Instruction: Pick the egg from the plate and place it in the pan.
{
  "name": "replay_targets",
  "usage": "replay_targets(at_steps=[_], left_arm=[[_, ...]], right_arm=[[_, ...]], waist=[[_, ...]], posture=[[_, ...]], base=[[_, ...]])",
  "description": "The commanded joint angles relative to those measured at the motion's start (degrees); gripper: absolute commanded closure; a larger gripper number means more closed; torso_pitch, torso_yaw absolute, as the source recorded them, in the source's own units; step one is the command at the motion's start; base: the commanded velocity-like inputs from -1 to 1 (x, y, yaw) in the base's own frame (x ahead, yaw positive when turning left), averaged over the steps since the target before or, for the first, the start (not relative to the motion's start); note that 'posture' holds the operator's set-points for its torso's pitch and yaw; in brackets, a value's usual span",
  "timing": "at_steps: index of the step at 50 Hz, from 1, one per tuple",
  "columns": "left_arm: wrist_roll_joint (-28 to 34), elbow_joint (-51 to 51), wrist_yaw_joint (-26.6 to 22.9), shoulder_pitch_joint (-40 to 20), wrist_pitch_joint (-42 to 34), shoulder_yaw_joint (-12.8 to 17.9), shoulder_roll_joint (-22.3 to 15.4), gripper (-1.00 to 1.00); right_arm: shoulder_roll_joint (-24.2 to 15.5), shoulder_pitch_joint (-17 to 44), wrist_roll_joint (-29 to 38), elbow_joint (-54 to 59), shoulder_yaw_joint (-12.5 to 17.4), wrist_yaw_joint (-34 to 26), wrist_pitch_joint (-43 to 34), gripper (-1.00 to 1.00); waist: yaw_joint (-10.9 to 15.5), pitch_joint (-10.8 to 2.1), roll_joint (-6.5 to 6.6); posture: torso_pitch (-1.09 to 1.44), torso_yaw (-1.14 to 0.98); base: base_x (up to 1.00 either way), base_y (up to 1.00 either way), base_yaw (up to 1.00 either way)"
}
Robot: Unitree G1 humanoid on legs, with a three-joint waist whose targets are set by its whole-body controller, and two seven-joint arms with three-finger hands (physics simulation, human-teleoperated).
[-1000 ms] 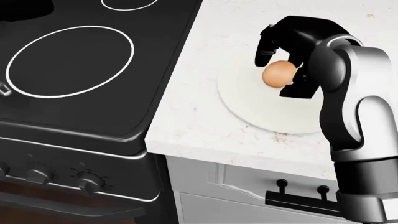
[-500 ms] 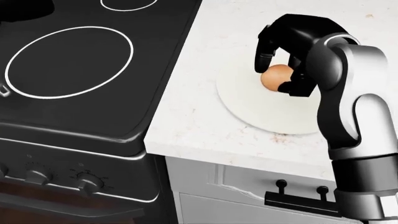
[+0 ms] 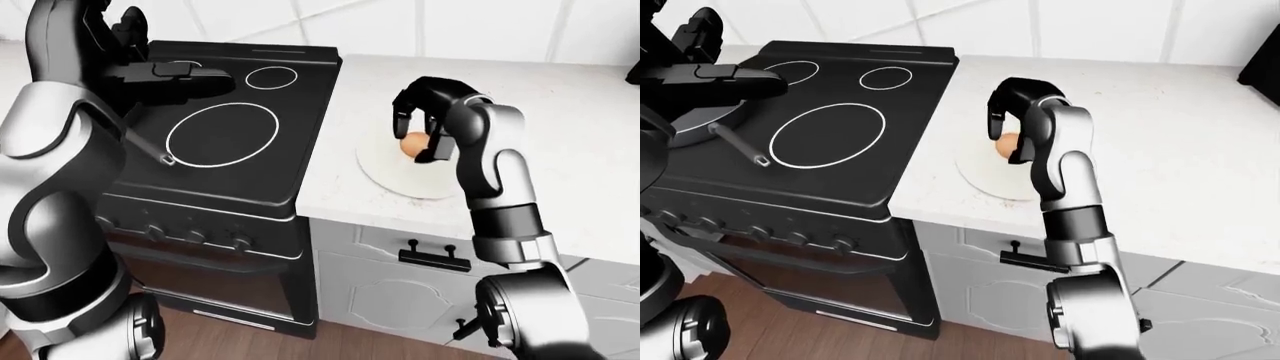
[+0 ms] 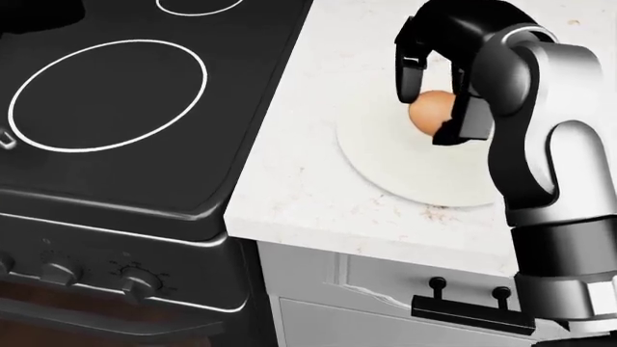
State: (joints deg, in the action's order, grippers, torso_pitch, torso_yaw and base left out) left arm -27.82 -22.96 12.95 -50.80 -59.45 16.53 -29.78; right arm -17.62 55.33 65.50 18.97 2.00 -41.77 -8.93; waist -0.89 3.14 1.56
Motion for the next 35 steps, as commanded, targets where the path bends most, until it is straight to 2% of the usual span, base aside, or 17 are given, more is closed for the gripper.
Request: replay_targets(at_steps=[1, 17, 35], left_arm=[[0.26, -1.2, 0.06, -1.71, 1.73, 0.75, -0.78, -1.0], [0.18, -1.37, -0.11, -1.76, 1.65, 0.99, -0.87, -1.0], [-0.2, -1.17, -0.04, -1.96, 1.78, 0.88, -1.11, -1.0]], right_arm=[[-0.58, 2.8, 0.05, -2.38, 0.53, 0.63, -0.04, 1.0], [-3.37, 13.01, -2.54, 2.02, 1.26, -0.7, 0.59, 1.0], [-5.72, 21.69, -2.88, 3.03, 0.88, -10.22, -2.81, 1.0]], waist=[[0.0, -1.74, 0.04], [-0.08, -1.37, 0.19], [-0.17, -1.07, 0.29]], posture=[[0.0, 0.0], [0.0, 0.0], [0.0, 0.0]], base=[[0.0, 0.0, 0.0], [0.0, 0.0, 0.0], [0.0, 0.0, 0.0]])
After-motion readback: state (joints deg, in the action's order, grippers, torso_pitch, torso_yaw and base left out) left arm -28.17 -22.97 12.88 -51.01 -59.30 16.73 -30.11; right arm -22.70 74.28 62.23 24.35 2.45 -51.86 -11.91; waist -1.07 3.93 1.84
